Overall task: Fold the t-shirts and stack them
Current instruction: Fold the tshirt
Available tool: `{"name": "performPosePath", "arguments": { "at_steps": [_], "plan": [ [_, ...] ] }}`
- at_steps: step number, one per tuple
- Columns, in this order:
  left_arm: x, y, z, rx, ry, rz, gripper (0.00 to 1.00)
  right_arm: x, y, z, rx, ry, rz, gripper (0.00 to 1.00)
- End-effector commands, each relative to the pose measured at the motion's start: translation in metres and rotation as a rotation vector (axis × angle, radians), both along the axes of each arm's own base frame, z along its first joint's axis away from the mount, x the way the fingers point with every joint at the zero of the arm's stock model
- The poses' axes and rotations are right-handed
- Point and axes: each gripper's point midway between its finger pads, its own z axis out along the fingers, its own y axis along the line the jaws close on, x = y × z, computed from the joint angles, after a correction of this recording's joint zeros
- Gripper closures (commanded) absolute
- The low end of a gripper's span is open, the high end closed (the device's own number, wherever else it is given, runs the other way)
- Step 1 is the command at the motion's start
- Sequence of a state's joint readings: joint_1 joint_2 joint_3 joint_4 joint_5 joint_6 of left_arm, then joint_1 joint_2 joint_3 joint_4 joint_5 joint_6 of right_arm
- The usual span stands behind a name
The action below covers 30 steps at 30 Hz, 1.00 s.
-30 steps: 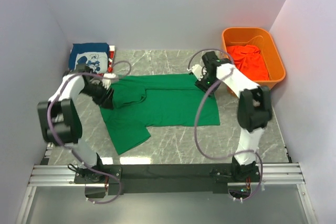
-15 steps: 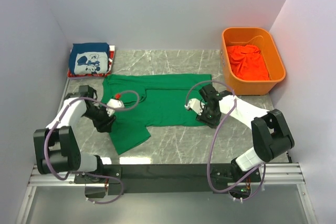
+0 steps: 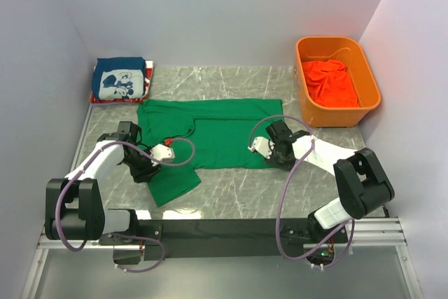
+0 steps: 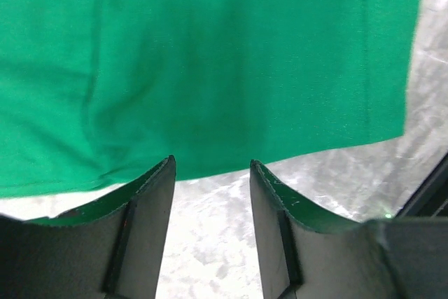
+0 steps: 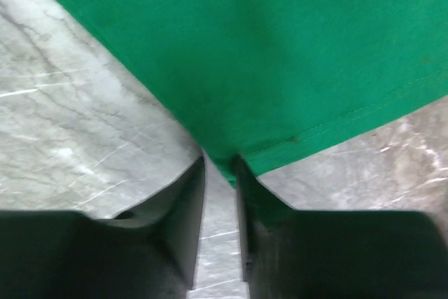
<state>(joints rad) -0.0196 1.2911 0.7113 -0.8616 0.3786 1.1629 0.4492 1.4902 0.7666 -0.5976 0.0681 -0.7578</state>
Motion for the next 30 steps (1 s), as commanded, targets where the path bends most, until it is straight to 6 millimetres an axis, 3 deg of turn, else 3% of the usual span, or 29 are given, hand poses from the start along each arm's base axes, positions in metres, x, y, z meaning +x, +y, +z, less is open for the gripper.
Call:
{"name": "performPosePath", "arguments": {
  "at_steps": [1,5,7,14,23,26,28,30],
  "plan": [
    [0.028,0.003,0.021,-0.002,-0.101,0.011,0.48,0.011,-0.002,0.0,-0.015,-0.067,0.011,0.73],
    [0.04,0.007,0.027,-0.021,-0.098,0.021,0.5,0.013,-0.003,-0.001,-0.026,-0.066,0.013,0.96],
    [0.041,0.008,0.021,-0.017,-0.095,0.006,0.5,0.016,-0.003,0.0,-0.033,-0.074,0.012,1.0],
    [0.032,0.002,0.007,-0.027,-0.056,-0.03,0.5,0.018,-0.003,0.003,-0.031,-0.071,0.002,1.0],
    [0.011,0.015,-0.035,0.055,0.008,-0.055,0.53,0.013,-0.003,0.009,-0.012,-0.058,0.015,1.0],
    [0.004,0.018,-0.041,0.074,0.024,-0.068,0.67,0.007,-0.004,0.01,-0.001,-0.046,0.024,1.0],
    [-0.001,0.016,-0.038,0.062,0.042,-0.061,0.81,0.003,-0.005,0.011,0.003,-0.041,0.033,1.0],
    [-0.006,0.012,-0.029,0.04,0.052,-0.064,0.87,-0.001,-0.007,0.015,0.012,-0.04,0.033,1.0]
  ]
}}
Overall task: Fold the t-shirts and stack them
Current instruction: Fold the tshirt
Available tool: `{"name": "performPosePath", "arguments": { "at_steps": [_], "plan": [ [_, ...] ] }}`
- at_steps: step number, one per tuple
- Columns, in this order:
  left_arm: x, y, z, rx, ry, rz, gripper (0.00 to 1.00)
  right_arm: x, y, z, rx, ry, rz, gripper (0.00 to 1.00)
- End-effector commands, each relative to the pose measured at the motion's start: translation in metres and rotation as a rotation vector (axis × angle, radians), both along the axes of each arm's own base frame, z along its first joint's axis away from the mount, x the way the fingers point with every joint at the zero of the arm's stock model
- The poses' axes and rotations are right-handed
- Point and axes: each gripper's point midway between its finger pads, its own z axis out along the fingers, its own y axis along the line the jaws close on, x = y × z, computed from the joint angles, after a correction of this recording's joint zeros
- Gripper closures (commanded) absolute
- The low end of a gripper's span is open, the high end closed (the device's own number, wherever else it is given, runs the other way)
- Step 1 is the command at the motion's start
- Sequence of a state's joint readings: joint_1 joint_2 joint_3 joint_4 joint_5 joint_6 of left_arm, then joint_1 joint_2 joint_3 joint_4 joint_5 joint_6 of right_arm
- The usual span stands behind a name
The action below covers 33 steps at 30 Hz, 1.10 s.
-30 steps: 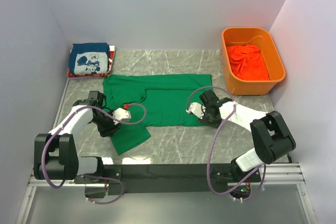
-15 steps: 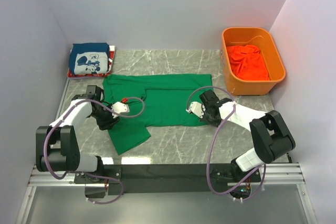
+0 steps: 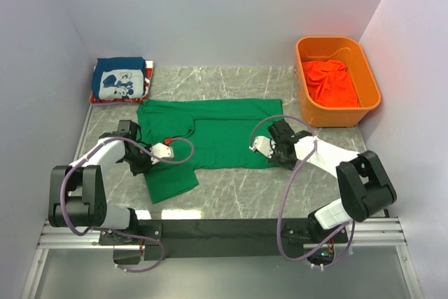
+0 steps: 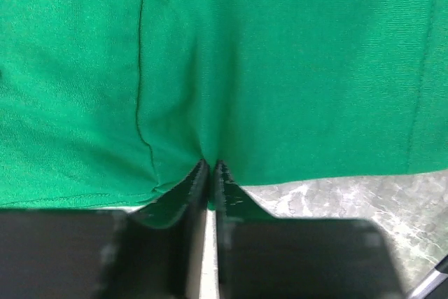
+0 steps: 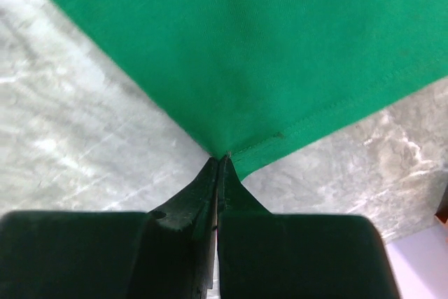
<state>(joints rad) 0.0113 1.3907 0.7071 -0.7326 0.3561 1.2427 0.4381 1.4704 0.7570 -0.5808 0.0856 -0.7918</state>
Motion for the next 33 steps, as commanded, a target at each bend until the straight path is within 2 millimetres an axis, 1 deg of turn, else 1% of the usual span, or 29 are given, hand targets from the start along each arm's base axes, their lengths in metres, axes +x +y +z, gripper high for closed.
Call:
{"name": "performPosePath", "arguments": {
  "at_steps": [1,2,3,5,10,12,13,14,15,16,18,19,20,22,23,24,25,26,27,28,29,30,31,32,33],
  "plan": [
    [-0.034,0.0,-0.007,0.004,0.108,-0.025,0.92,-0.008,-0.002,0.013,0.033,-0.005,0.021,1.0],
    [-0.034,-0.001,-0.001,-0.001,0.103,-0.028,0.95,-0.009,-0.002,0.018,0.045,-0.013,0.022,1.0],
    [-0.04,-0.004,0.006,-0.016,0.106,-0.039,0.97,-0.012,-0.004,0.02,0.049,-0.001,0.017,1.0],
    [-0.043,-0.005,0.014,-0.022,0.093,-0.05,0.99,-0.014,-0.005,0.027,0.061,-0.009,0.018,1.0],
    [-0.048,-0.006,0.029,-0.025,0.088,-0.053,0.99,-0.024,-0.011,0.035,0.072,-0.005,0.025,1.0],
    [-0.047,-0.006,0.035,-0.044,0.093,-0.044,0.99,-0.026,-0.013,0.038,0.071,-0.009,0.029,1.0],
    [-0.047,-0.006,0.038,-0.051,0.096,-0.044,0.99,-0.031,-0.011,0.038,0.082,0.014,0.039,1.0],
    [-0.045,-0.008,0.046,-0.068,0.094,-0.043,0.99,-0.031,-0.01,0.041,0.091,0.011,0.041,1.0],
    [-0.045,-0.008,0.049,-0.075,0.103,-0.037,0.99,-0.033,-0.01,0.043,0.092,0.018,0.045,1.0],
    [-0.039,-0.009,0.059,-0.088,0.081,-0.043,0.99,-0.032,-0.01,0.046,0.097,0.012,0.046,1.0],
    [-0.038,-0.008,0.067,-0.108,0.099,-0.022,0.99,-0.026,-0.007,0.057,0.111,0.002,0.047,1.0],
    [-0.029,-0.007,0.076,-0.114,0.077,-0.019,0.99,-0.023,-0.008,0.06,0.11,-0.002,0.05,1.0],
    [-0.026,-0.008,0.08,-0.127,0.078,-0.016,0.99,-0.014,-0.008,0.065,0.113,-0.009,0.04,1.0],
    [-0.016,-0.006,0.084,-0.141,0.092,0.009,0.99,-0.004,-0.009,0.07,0.117,-0.012,0.034,1.0],
    [-0.004,-0.007,0.089,-0.156,0.083,0.015,0.99,0.007,-0.01,0.073,0.12,-0.01,0.024,1.0],
    [0.003,-0.007,0.093,-0.163,0.083,0.026,0.99,0.012,-0.011,0.074,0.117,-0.007,0.021,1.0],
    [0.018,-0.006,0.102,-0.169,0.051,0.032,0.99,0.017,-0.012,0.074,0.113,-0.005,0.024,1.0],
    [0.025,-0.007,0.105,-0.179,0.048,0.04,0.99,0.028,-0.01,0.076,0.111,-0.003,0.023,1.0],
    [0.033,-0.008,0.102,-0.193,0.069,0.057,0.99,0.034,-0.012,0.077,0.111,-0.003,0.016,1.0],
    [0.049,-0.007,0.112,-0.196,0.036,0.063,0.99,0.039,-0.012,0.072,0.104,0.022,0.015,1.0],
    [0.058,-0.005,0.107,-0.206,0.06,0.086,0.99,0.052,-0.01,0.08,0.111,-0.002,0.012,1.0],
    [0.066,-0.006,0.11,-0.222,0.061,0.096,0.99,0.058,-0.012,0.081,0.109,0.003,0.005,1.0],
    [0.08,-0.004,0.119,-0.223,0.039,0.102,0.99,0.064,-0.012,0.075,0.103,0.025,0.0,1.0],
    [0.089,-0.003,0.112,-0.231,0.066,0.118,0.99,0.076,-0.011,0.081,0.105,0.007,-0.002,1.0],
    [0.097,-0.002,0.112,-0.237,0.068,0.131,0.99,0.083,-0.011,0.08,0.103,0.007,-0.004,1.0]
  ]
}}
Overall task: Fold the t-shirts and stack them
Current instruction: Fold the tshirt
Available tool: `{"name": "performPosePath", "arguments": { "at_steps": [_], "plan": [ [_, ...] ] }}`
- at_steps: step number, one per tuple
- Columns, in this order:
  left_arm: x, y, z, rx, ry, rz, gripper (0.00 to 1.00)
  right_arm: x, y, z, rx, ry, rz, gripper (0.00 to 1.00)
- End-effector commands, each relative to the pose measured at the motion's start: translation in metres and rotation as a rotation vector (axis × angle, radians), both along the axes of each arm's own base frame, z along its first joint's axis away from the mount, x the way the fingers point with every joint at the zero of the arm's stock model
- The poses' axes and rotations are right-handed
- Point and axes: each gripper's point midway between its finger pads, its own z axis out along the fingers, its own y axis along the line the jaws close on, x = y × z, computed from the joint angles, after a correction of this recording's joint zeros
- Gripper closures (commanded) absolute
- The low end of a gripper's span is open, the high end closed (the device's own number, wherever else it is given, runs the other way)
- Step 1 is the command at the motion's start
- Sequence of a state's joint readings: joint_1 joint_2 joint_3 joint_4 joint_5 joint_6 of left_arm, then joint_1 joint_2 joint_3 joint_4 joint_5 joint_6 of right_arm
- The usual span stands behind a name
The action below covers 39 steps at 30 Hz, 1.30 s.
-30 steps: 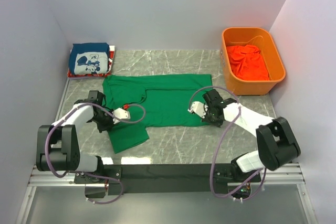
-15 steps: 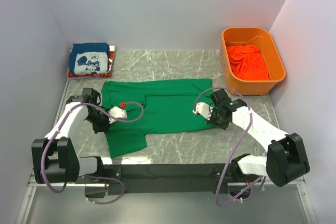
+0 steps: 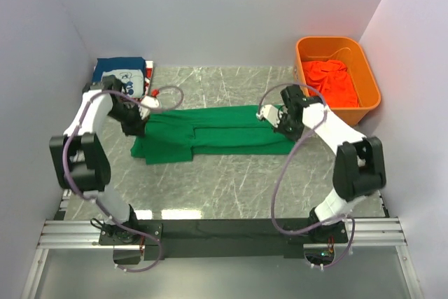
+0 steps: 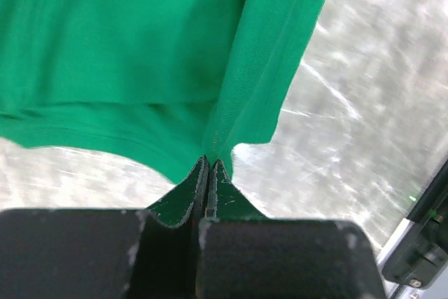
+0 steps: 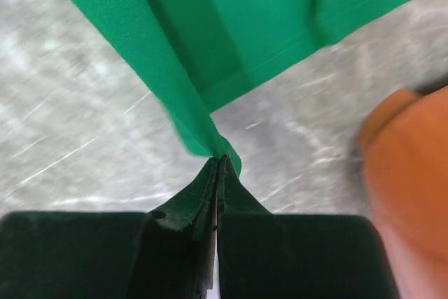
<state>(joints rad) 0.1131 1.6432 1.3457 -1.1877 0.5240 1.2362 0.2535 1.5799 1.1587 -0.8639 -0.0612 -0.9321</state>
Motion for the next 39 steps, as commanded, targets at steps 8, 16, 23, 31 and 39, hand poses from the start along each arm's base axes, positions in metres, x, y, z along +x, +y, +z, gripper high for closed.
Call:
{"name": "performPosePath", "arguments": {
  "at_steps": [8,16,23,31,39],
  "plan": [
    [0.089,0.003,-0.006,-0.092,0.027,0.108,0.99,0.084,-0.001,-0.002,-0.034,-0.006,-0.03,1.0],
    [0.123,0.013,-0.039,-0.064,0.031,0.182,0.9,0.114,-0.005,-0.029,-0.093,0.022,-0.072,0.91],
    [0.127,0.017,-0.023,-0.094,-0.017,0.262,0.59,0.124,-0.001,-0.01,-0.075,-0.035,-0.145,0.44],
    [0.064,-0.004,-0.002,-0.136,0.01,0.245,0.46,0.098,0.018,0.026,0.058,-0.01,-0.217,0.36],
    [0.013,-0.008,-0.031,-0.006,-0.129,0.154,0.42,0.056,0.036,0.002,0.13,0.155,-0.252,0.57]
  ]
}}
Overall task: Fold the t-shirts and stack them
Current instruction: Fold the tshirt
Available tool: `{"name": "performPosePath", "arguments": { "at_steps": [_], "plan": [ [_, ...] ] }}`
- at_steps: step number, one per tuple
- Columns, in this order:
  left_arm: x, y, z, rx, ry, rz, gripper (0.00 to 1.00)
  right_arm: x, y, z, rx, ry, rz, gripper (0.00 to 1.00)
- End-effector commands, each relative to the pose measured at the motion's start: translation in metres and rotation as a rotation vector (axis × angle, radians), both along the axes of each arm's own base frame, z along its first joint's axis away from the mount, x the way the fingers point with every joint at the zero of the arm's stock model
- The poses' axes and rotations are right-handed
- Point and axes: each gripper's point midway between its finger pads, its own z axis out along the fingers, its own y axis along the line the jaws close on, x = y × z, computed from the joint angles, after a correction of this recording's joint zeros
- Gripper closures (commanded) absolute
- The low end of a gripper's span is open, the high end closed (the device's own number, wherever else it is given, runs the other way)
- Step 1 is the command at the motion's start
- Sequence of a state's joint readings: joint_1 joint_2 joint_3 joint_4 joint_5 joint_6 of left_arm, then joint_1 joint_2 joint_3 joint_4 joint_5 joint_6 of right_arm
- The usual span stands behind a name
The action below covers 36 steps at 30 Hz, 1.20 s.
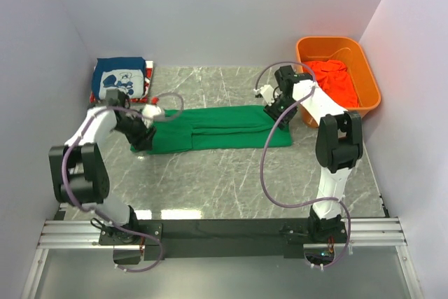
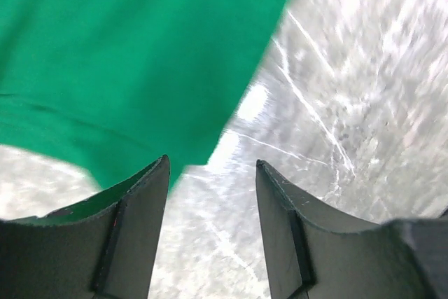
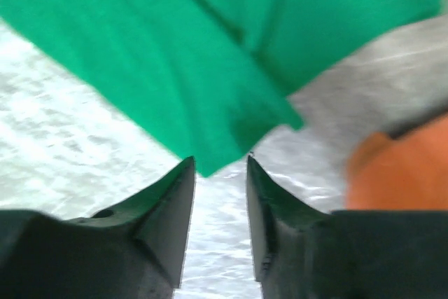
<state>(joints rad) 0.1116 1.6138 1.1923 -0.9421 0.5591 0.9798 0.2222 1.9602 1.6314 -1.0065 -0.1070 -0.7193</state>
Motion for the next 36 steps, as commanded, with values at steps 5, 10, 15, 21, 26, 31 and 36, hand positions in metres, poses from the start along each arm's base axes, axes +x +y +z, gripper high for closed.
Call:
{"name": "performPosePath", "arguments": {
  "at_steps": [5,10,15,21,26,31,36],
  "plan": [
    [0.003,0.009,-0.014,0.165,-0.268,-0.081,0.43,-0.031,0.046,0.008,0.165,0.108,-0.035,0.63],
    [-0.036,0.002,-0.035,0.018,0.062,-0.034,0.45,-0.037,0.076,0.007,0.221,0.138,-0.016,0.63],
    [-0.035,-0.002,-0.031,-0.135,0.261,0.128,0.4,-0.04,0.084,0.005,0.225,0.132,-0.008,0.64],
    [-0.021,0.005,-0.035,-0.224,0.353,0.243,0.39,-0.042,0.078,0.003,0.203,0.123,-0.006,0.64],
    [-0.024,0.005,-0.039,-0.236,0.392,0.267,0.38,-0.045,0.076,0.001,0.192,0.119,-0.004,0.64],
    [-0.025,0.005,-0.043,-0.229,0.403,0.308,0.41,-0.046,0.075,-0.001,0.191,0.12,-0.005,0.64],
    [-0.02,0.002,-0.048,-0.25,0.409,0.342,0.42,-0.045,0.075,-0.002,0.19,0.122,-0.009,0.64]
  ]
}}
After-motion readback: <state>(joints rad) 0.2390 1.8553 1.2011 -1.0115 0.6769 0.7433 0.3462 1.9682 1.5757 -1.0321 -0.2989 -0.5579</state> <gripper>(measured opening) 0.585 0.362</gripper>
